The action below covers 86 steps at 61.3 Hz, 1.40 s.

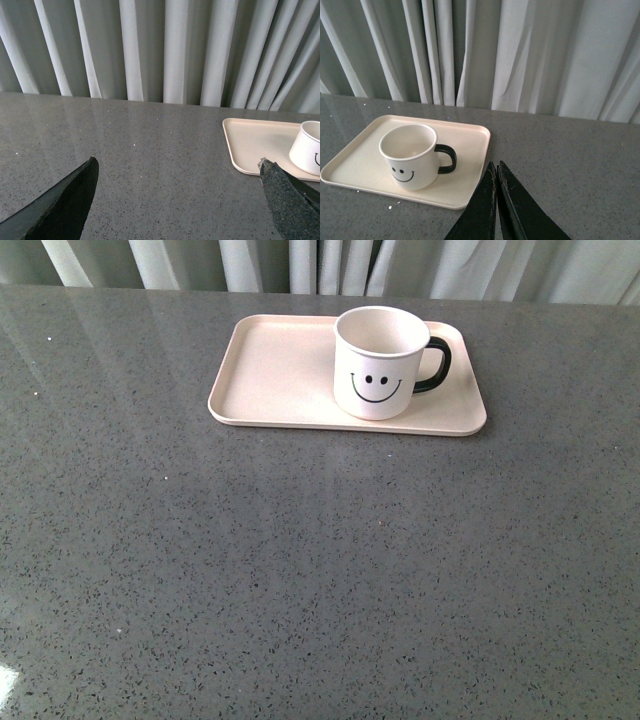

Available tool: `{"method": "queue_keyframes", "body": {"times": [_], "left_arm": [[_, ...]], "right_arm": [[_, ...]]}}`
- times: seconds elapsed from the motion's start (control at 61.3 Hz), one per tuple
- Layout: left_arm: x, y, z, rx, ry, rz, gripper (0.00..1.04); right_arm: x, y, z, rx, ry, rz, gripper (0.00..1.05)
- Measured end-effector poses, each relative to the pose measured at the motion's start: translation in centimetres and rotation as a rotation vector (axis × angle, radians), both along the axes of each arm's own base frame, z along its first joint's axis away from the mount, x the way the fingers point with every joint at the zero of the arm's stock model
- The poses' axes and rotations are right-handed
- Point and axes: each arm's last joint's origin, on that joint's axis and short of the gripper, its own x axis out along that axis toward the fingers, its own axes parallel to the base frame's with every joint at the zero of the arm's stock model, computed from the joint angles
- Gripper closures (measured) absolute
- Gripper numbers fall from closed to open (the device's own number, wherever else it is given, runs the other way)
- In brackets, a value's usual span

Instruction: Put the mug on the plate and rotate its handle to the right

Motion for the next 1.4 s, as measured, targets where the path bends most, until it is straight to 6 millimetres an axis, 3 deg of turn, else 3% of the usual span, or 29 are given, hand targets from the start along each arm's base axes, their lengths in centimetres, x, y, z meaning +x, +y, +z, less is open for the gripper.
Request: {"method": "queue_keyframes", "body": {"times": [0.326, 0.506, 1.403], "left_arm": [[0.0, 0.0, 0.0, 0.000, 0.000, 0.000, 0.09], [0.0, 0.0, 0.0, 0.000, 0.000, 0.000, 0.09], [0.0, 0.0, 0.0, 0.000, 0.000, 0.000, 0.09]], "right_arm": [[-4.2, 0.0, -1.7, 0.000, 0.014, 0.003, 1.03], [-5.6, 0.0, -1.5, 0.000, 0.005, 0.002, 1.03], [-9.5, 0.0, -0.4, 0.000, -0.028, 0.002, 1.03]]}}
